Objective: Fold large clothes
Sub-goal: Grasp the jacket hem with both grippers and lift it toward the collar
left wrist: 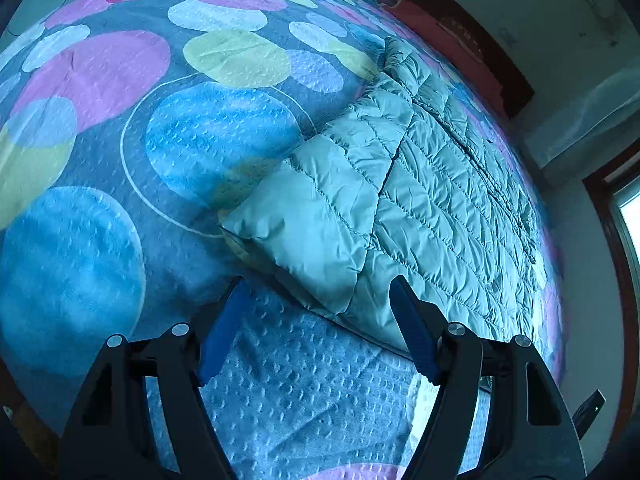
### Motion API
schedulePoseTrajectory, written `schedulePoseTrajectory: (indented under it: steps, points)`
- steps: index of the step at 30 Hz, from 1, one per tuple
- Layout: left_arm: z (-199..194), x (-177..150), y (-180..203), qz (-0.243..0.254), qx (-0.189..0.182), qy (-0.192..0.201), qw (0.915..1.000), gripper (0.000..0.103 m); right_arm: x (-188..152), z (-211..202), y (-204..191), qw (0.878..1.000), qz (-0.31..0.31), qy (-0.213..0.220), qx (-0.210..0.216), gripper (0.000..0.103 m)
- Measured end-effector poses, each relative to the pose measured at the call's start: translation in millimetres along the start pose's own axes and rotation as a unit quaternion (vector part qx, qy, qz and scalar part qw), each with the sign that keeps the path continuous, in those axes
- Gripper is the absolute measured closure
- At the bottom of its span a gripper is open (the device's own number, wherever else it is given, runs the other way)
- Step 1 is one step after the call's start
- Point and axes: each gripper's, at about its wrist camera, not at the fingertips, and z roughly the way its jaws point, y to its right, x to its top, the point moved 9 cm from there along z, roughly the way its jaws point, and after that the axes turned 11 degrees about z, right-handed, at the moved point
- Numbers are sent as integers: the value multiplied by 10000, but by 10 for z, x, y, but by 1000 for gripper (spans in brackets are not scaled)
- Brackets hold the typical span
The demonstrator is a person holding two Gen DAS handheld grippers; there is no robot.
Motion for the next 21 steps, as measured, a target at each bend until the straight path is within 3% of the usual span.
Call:
schedulePoseTrajectory:
  steps: [7, 11, 14, 16, 19, 21]
  points:
    - [34, 89, -31, -496, -285, 280, 9980, 31, -55, 58, -197, 9973, 350, -143, 635, 39]
    - [-20, 31, -41, -809, -565, 296, 9947, 37, -26, 31, -173, 9945, 650, -41, 826, 39]
    - [21, 42, 6, -730, -632, 277, 9949, 37, 44, 59, -66, 9885, 1142, -28, 990, 41]
    - [83, 109, 36, -726, -674, 318, 9946, 37, 84, 82, -82, 9885, 1145, 8, 984, 44]
    - [155, 169, 44, -665, -619, 375, 9952, 46, 78, 152, -180, 9909, 917, -25, 986, 63]
    - [169, 185, 63, -579, -640, 407, 9954, 64, 49, 211, -191, 9910, 918, -102, 972, 88]
